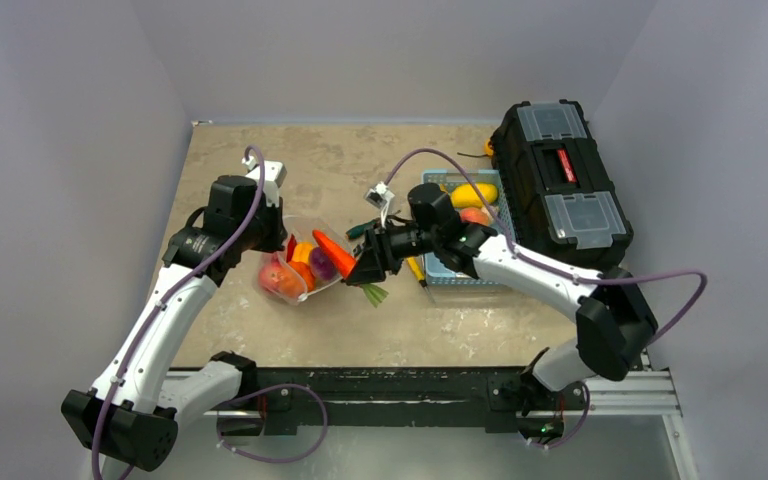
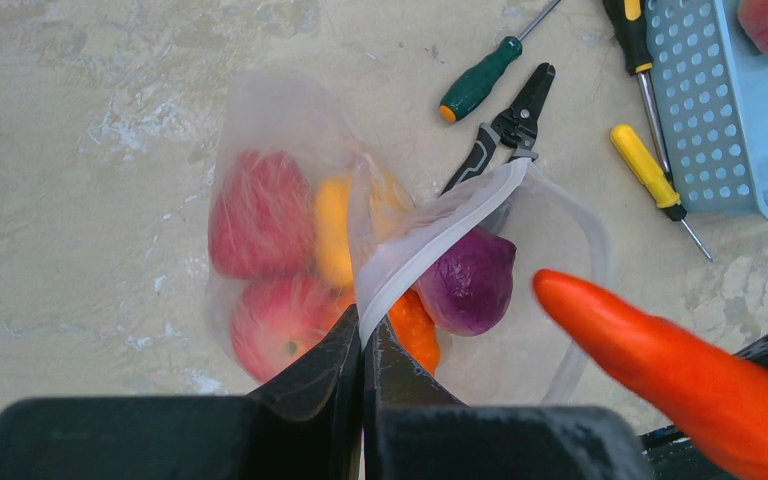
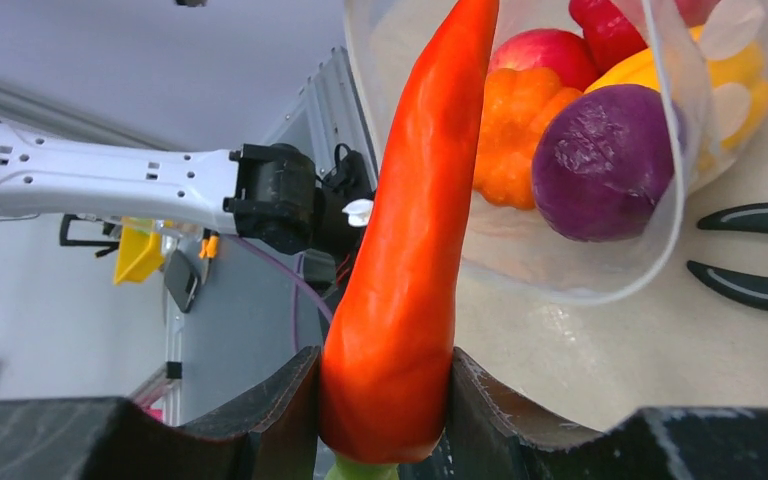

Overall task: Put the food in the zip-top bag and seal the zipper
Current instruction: Place the fake vegetable in the zipper food storage bag.

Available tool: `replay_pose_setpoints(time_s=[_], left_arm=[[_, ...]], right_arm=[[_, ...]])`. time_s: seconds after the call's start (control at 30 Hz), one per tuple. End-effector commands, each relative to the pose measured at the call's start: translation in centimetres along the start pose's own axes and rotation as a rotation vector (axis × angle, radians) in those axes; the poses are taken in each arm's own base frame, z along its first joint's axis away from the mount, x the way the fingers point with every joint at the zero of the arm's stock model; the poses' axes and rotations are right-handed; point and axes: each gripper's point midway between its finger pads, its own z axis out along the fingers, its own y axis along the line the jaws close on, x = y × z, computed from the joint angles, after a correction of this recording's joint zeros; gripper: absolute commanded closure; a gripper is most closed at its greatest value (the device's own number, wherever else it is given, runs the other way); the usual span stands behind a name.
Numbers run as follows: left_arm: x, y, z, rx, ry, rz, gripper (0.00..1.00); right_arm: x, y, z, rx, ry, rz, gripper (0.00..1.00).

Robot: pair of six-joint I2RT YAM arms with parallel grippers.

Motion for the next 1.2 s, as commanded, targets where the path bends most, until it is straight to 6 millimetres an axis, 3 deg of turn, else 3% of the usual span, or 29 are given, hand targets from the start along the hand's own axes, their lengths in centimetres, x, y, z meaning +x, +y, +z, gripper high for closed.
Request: replay_pose_setpoints(time_s=[0.0,0.5,0.83,1.17], left_arm=[[-1.3,-0.2,-0.4,0.008,-0.039,0.006,1.0],[-1.6,-1.0,-0.8,0.055,-0.061,0.019,1.0],[-1.7,-1.6,-1.0,0.087,-0.066,0.021,1.0],[-1.6,-1.5,-0.9,0.085,-0.062,0.021,1.0]], right_arm=[[-0.6,1.6,2.0,-0.066,0.05,0.05,0.93],[-5.5,-2.1,9.0,-0.019,-0.055,0.317,0.83],[-7.7,-4.6,10.9,0.054,-0.142,0.35,0.59],[-7.8,-6.1,11.5,0.117,-0.123,0.287,0.33]])
